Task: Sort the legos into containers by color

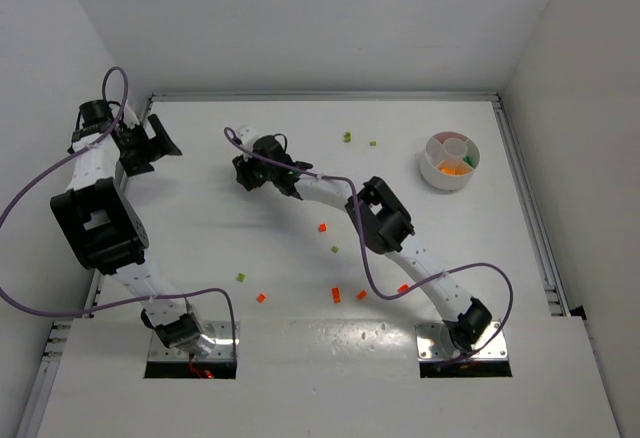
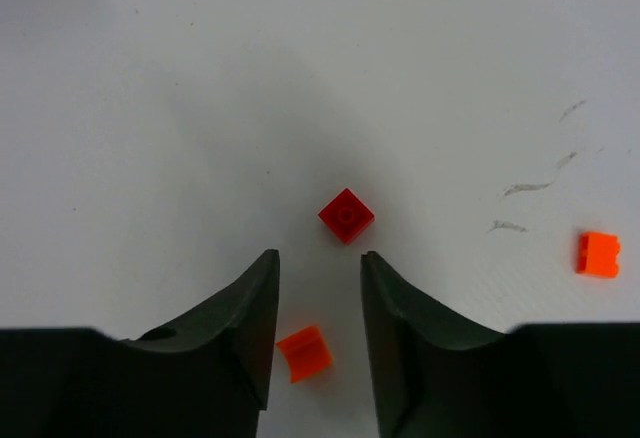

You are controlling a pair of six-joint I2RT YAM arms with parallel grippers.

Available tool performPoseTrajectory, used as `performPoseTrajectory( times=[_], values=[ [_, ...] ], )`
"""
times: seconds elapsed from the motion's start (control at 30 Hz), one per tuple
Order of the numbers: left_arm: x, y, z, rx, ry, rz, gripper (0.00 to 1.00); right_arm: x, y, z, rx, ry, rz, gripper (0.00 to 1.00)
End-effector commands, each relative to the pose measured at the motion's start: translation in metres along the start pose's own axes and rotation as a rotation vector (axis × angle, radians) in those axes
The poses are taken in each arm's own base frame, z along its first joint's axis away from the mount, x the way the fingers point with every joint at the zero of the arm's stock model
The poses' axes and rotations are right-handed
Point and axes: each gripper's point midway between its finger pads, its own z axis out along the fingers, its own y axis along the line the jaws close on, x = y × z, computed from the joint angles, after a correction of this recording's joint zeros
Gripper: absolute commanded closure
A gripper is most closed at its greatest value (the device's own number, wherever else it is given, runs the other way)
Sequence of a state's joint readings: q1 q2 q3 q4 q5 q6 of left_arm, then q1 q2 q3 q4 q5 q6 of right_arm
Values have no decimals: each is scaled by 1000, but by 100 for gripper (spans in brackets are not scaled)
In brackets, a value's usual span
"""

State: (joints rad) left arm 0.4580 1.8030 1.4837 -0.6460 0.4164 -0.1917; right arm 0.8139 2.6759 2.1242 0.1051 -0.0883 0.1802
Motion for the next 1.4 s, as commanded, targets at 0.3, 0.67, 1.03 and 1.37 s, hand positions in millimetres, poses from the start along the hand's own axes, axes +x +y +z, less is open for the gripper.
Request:
performPoseTrajectory(
  times=[0.3, 0.67, 1.03, 1.37],
  values=[
    [-9, -2, -5, 20, -13, 12, 1, -19, 5, 4, -4, -50, 33, 46],
    [6, -22, -2, 46, 39, 131, 1, -16, 4, -13, -33, 1, 161, 39],
    [97, -107, 23, 173, 154, 451, 9, -94, -13, -158, -122, 20, 187, 46],
    [112, -127, 79, -34, 126, 434, 38, -63, -58, -269, 30, 149, 29, 45]
  ],
)
